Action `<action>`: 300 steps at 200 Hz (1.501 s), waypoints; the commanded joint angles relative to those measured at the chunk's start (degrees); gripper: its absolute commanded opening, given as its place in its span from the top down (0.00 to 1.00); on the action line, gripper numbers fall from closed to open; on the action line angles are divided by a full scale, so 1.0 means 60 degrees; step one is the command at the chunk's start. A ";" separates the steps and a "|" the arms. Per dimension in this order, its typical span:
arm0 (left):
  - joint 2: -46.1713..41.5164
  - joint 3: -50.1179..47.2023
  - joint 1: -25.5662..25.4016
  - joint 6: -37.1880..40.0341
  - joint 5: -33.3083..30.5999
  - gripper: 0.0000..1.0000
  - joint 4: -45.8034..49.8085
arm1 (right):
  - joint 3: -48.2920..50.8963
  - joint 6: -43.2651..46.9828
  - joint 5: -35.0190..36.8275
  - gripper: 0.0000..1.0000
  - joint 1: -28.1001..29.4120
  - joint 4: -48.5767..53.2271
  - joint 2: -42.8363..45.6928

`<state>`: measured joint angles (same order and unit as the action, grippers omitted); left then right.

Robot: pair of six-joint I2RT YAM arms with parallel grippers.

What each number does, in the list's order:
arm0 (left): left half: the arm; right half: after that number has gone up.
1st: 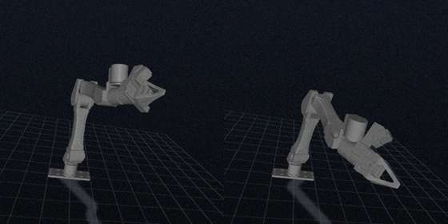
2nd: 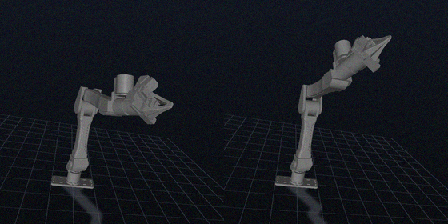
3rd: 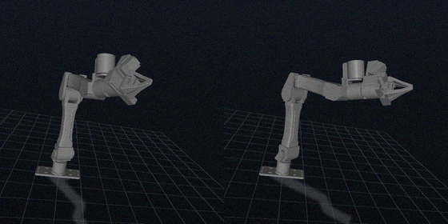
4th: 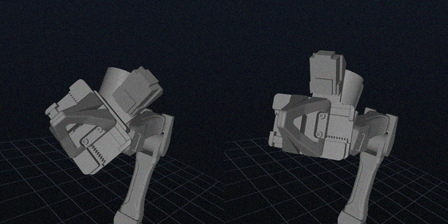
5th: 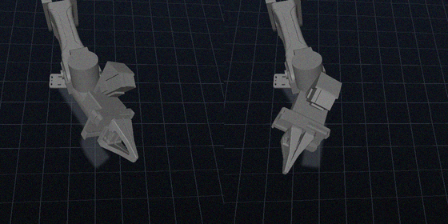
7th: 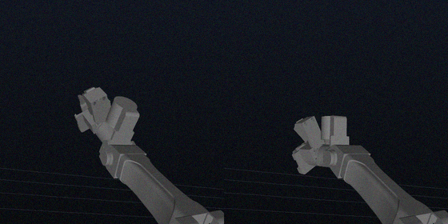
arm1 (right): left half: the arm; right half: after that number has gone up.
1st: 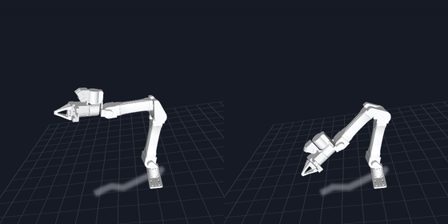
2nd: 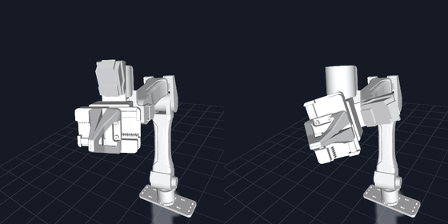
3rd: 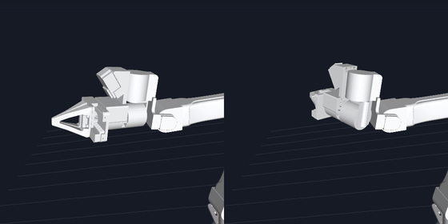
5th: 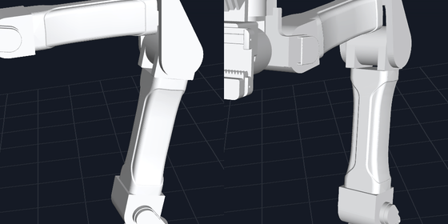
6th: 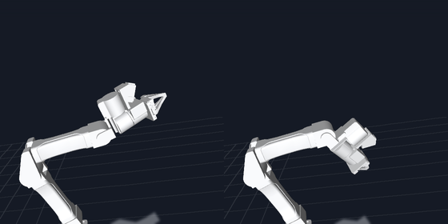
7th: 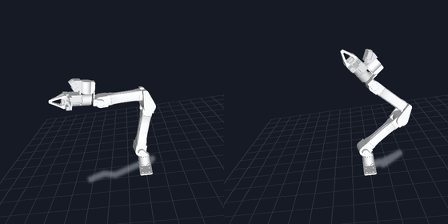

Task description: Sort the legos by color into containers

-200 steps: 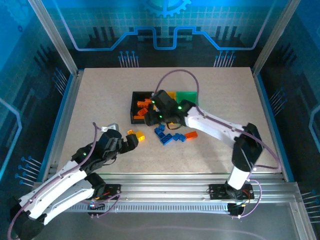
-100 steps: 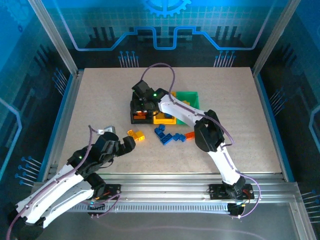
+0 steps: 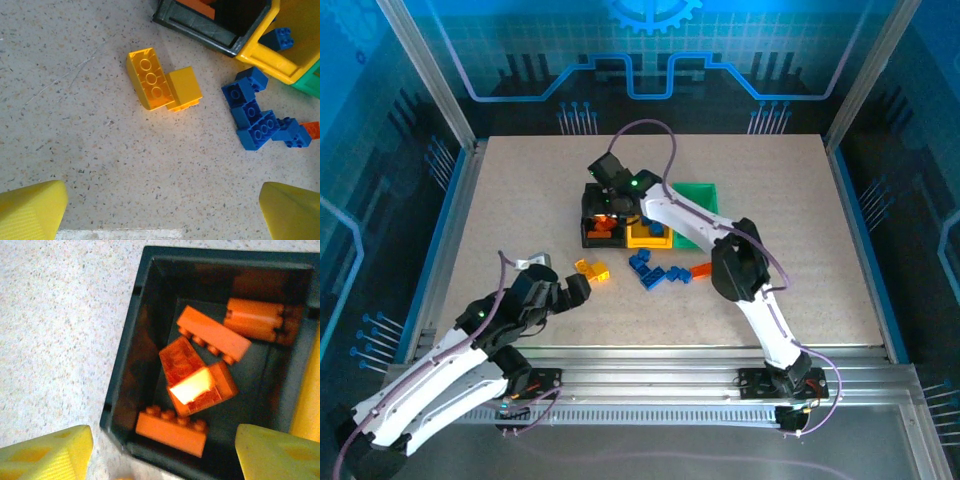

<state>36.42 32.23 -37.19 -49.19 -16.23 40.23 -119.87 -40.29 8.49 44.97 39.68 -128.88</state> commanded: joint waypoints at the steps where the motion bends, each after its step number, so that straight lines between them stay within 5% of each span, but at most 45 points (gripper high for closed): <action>1: 0.0506 0.0455 -0.0027 0.0373 0.0006 0.01 -0.0188 | 0.1305 -0.0001 -0.0059 0.27 0.0143 -0.0776 0.1777; 117: 0.1661 0.0490 0.0045 0.0472 0.0297 0.01 -0.1281 | 0.9369 -0.0832 0.1353 0.37 0.0148 -0.1039 0.6614; 142: 0.1721 0.0433 0.0059 0.0478 0.0378 0.01 -0.1338 | 1.0146 -0.0649 0.1163 0.45 -0.0399 -0.1202 0.6833; 206: 0.1693 0.0188 0.0079 0.0356 0.0460 0.01 -0.1454 | 1.0701 0.0476 -0.0415 0.44 -0.1371 -0.2422 0.6290; 300: 0.1734 -0.0288 0.0149 0.0198 0.0557 0.01 -0.1900 | 1.1336 0.0879 -0.2282 0.43 0.0070 -0.1937 0.7115</action>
<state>46.81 31.48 -36.69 -47.77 -14.04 30.50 -53.25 -35.90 -3.01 43.24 25.32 -90.67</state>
